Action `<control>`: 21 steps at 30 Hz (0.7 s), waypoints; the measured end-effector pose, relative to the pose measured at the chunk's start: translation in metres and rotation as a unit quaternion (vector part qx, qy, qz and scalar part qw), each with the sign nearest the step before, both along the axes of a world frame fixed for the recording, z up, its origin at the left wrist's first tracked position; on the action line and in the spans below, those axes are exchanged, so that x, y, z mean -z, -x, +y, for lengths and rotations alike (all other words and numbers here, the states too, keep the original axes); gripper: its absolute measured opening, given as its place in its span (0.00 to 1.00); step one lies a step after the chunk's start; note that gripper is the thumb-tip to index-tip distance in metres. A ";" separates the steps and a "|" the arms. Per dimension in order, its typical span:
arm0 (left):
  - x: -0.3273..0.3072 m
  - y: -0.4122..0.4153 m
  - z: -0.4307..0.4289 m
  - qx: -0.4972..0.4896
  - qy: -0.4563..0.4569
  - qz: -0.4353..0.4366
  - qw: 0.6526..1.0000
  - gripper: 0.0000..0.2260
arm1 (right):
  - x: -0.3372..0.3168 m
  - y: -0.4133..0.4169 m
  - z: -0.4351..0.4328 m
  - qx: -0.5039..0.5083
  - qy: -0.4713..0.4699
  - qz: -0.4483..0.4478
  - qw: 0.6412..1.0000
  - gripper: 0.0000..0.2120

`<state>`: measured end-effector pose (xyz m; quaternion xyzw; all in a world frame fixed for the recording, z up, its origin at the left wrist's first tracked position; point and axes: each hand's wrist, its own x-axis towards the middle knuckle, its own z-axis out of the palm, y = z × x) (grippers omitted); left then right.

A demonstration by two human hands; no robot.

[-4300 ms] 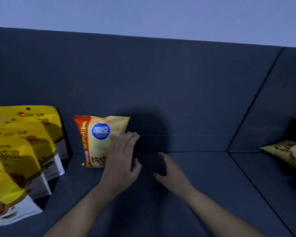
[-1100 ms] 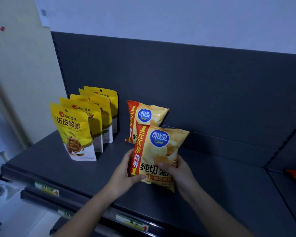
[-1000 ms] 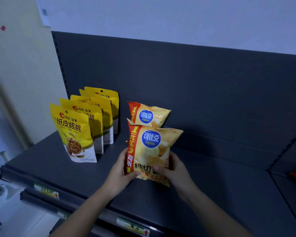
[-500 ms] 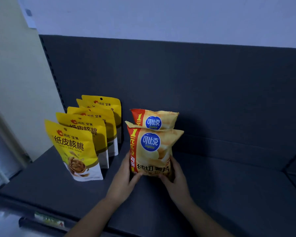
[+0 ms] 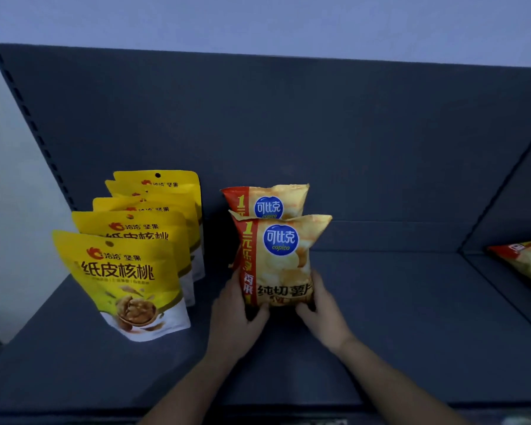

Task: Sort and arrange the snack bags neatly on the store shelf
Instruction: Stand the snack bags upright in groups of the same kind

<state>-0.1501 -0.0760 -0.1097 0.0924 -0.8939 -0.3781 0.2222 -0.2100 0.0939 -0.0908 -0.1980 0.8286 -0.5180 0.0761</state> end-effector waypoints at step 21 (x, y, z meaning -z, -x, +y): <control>-0.059 0.019 0.159 0.325 0.167 -0.001 0.931 0.27 | -0.046 -0.038 0.200 0.232 -0.224 0.037 0.946 0.27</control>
